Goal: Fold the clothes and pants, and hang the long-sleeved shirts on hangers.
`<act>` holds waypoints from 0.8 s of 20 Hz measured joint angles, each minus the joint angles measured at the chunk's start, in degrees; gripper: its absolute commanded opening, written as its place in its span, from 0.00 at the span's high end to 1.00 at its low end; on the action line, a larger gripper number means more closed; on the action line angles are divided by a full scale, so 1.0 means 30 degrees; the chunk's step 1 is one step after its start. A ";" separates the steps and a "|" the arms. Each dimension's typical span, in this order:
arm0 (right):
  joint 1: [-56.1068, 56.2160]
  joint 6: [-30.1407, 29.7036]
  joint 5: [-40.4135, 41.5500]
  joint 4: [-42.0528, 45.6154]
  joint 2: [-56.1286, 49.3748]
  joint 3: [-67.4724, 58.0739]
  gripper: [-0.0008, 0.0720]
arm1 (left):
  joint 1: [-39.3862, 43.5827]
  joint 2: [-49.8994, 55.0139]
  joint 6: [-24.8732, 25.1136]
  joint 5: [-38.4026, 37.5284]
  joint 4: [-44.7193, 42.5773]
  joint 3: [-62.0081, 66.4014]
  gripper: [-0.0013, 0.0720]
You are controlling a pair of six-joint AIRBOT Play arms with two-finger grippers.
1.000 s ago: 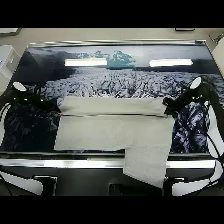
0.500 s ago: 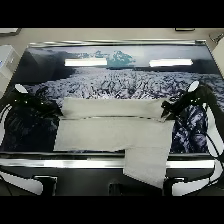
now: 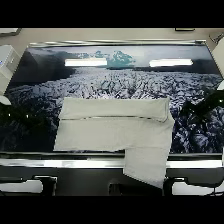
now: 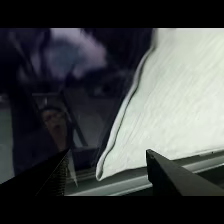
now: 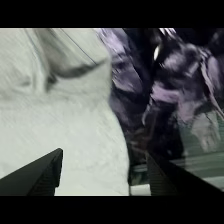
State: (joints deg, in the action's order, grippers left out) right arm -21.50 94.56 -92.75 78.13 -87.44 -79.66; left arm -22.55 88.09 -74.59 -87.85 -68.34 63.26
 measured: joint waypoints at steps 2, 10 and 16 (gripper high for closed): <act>-0.0233 -0.0444 -0.0175 0.0146 0.0539 0.0794 0.18 | -0.0321 -0.1297 0.0976 0.0838 0.0197 -0.3162 0.29; -0.0474 -0.1035 -0.0284 -0.0539 0.1224 0.1916 0.21 | -0.0663 -0.2827 0.3038 0.2820 0.1821 -0.8043 0.76; -0.0481 -0.1537 -0.0561 -0.0605 0.2215 0.3789 0.21 | -0.0634 -0.2936 0.3096 0.3847 0.2346 -0.8393 0.95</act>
State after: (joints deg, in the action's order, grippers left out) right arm -22.94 89.95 -94.43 76.31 -80.79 -68.29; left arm -24.45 79.29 -65.30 -76.31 -61.30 38.09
